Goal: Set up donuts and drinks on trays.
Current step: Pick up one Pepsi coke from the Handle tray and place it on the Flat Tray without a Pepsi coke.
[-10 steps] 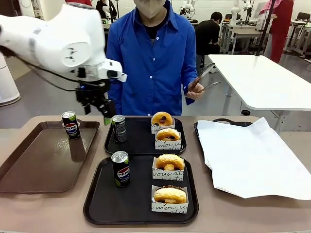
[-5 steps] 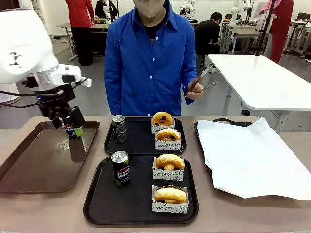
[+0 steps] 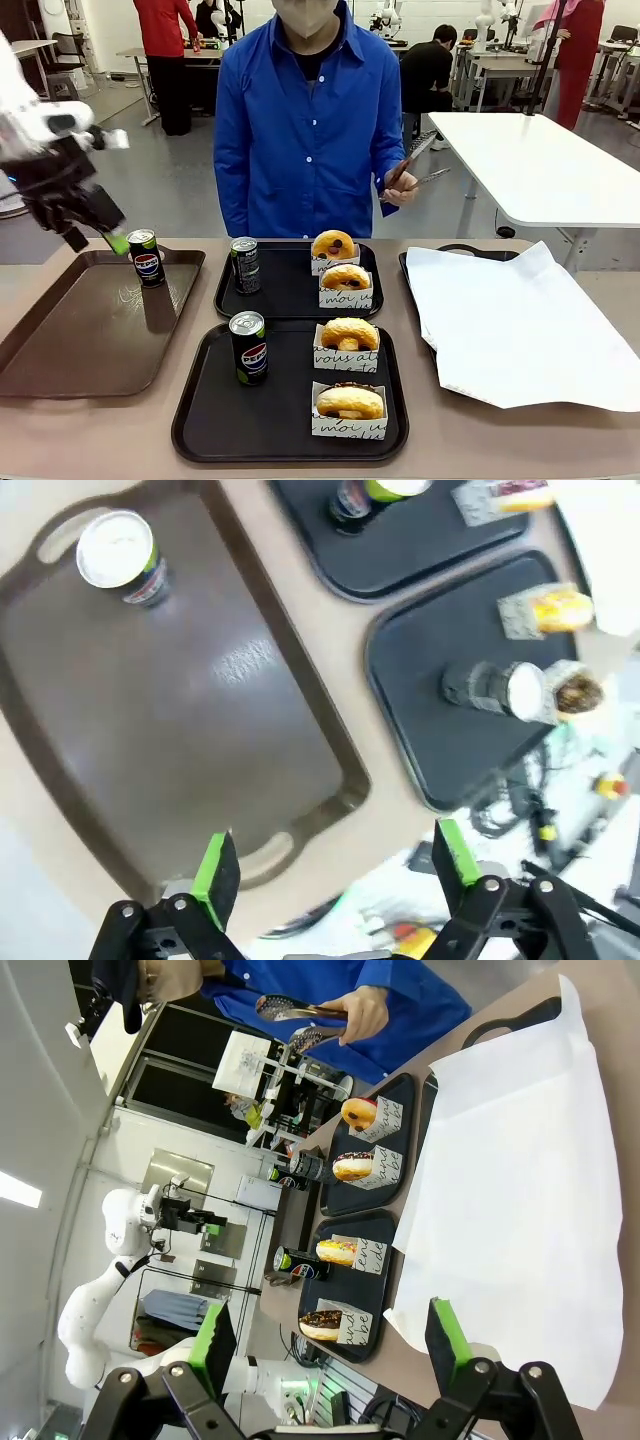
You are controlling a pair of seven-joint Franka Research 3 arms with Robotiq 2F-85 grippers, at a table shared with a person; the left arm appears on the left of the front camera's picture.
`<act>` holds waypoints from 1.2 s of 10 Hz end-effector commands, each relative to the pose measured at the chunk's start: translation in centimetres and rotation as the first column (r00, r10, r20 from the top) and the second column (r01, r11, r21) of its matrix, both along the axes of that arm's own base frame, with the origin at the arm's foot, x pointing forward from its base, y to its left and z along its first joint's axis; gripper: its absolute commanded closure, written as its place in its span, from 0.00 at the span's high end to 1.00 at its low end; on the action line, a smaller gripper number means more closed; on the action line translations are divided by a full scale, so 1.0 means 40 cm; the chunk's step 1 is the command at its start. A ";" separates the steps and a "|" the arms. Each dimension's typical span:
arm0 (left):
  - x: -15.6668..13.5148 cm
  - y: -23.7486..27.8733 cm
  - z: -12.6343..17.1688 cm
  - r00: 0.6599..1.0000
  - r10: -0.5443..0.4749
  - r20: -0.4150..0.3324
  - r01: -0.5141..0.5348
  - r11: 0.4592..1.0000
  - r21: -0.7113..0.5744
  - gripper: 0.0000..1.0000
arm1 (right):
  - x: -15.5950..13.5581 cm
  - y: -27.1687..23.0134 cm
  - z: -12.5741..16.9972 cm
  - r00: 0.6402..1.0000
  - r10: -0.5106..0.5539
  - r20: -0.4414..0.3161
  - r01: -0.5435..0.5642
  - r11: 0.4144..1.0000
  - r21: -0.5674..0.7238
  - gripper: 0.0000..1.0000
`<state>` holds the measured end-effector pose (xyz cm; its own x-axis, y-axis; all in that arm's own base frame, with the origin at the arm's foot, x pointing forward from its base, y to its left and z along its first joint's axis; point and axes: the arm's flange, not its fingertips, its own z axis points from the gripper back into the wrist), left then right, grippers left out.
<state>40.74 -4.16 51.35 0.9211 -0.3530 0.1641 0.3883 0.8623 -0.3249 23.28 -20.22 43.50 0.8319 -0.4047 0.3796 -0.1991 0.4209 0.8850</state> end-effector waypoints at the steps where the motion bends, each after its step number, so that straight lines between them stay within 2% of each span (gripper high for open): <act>1: 0.007 0.146 0.040 0.992 0.018 -0.125 -0.048 0.970 -0.239 1.00 | 0.003 -0.001 -0.001 1.000 0.003 0.022 -0.004 1.000 0.010 1.00; 3: -0.014 0.288 0.012 0.985 0.020 -0.169 -0.088 0.907 -0.411 1.00 | 0.003 -0.001 -0.001 1.000 0.003 0.022 -0.004 1.000 0.010 1.00; 4: -0.022 0.363 -0.008 0.987 0.035 -0.156 -0.111 0.852 -0.512 1.00 | 0.003 -0.001 -0.001 1.000 0.003 0.022 -0.004 1.000 0.010 1.00; 6: -0.071 0.476 -0.068 0.985 0.157 -0.065 -0.163 0.760 -0.629 1.00 | 0.003 -0.001 -0.001 1.000 0.003 0.022 -0.004 1.000 0.010 1.00; 7: -0.092 0.507 -0.092 0.979 0.194 -0.064 -0.188 0.733 -0.654 1.00 | 0.003 -0.001 -0.001 1.000 0.003 0.022 -0.004 1.000 0.010 1.00; 8: -0.114 0.564 -0.118 0.963 0.262 -0.058 -0.225 0.673 -0.705 1.00 | 0.003 -0.001 -0.001 1.000 0.003 0.022 -0.004 1.000 0.010 1.00; 9: -0.124 0.599 -0.131 0.956 0.284 -0.070 -0.246 0.649 -0.720 1.00 | 0.003 -0.001 -0.001 1.000 0.003 0.022 -0.004 1.000 0.010 1.00; 12: -0.126 0.659 -0.178 0.949 0.278 -0.146 -0.297 0.645 -0.704 1.00 | 0.003 -0.001 -0.001 1.000 0.003 0.022 -0.004 1.000 0.010 1.00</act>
